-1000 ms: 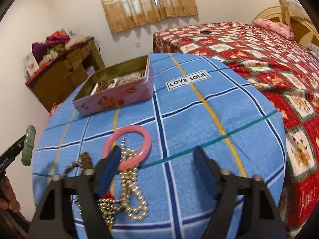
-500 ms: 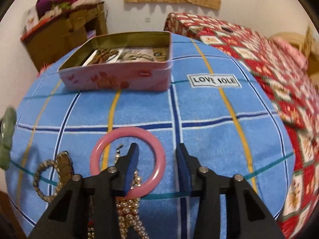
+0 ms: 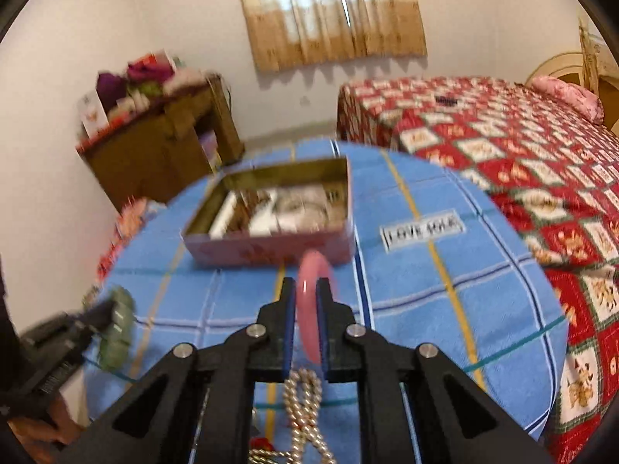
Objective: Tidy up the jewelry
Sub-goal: 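Grasp the pink bangle with the right tool while the left tool holds the jade bangle, then lift the pink bangle with the right tool while the left tool holds the jade bangle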
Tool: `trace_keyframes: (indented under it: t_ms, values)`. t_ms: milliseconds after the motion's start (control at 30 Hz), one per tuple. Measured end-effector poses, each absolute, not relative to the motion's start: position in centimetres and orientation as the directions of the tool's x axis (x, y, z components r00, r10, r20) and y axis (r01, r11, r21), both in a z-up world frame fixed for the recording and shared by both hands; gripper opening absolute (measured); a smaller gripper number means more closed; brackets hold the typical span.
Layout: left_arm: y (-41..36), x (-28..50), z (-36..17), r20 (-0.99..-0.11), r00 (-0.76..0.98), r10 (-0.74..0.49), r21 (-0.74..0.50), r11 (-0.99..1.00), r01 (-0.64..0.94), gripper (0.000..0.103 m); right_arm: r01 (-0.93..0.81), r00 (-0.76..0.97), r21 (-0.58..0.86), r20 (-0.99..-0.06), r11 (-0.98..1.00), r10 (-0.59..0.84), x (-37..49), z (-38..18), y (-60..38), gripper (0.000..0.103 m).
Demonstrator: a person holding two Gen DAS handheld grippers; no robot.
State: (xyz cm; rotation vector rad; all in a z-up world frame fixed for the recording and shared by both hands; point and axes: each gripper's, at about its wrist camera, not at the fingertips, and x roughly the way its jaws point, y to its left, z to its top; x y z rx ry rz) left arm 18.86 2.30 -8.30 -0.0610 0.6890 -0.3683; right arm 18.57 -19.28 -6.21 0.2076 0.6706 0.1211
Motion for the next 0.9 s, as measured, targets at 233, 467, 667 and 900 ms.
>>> trace_keyframes:
  t_ms: [233,467,667,900]
  values:
    - [1.9,19.9,-8.0,-0.604,0.711,-0.36,-0.178,0.93,0.32,0.006,-0.071,0.8,0.232,-0.567,0.97,0.195,20.2,-4.6,-19.5,0.01]
    - [1.9,20.1,-8.3,-0.606,0.707,-0.364,-0.182,0.929,0.321,0.006,-0.021,0.73,0.197,-0.667,0.98,0.15,19.7,-7.8,-22.1,0.073]
    - [1.4,19.7,-8.5,-0.616,0.696,-0.37,-0.183,0.926,0.33,0.006,-0.008,0.638,0.081,-0.767,0.997,0.067,19.3,-12.2,-20.8,0.07]
    - [1.7,19.5,-8.2,-0.612,0.702,-0.363,-0.176,0.929,0.326,0.006,-0.02,0.59,0.094,-0.803,0.995,0.088,19.7,-12.8,-20.3,0.069]
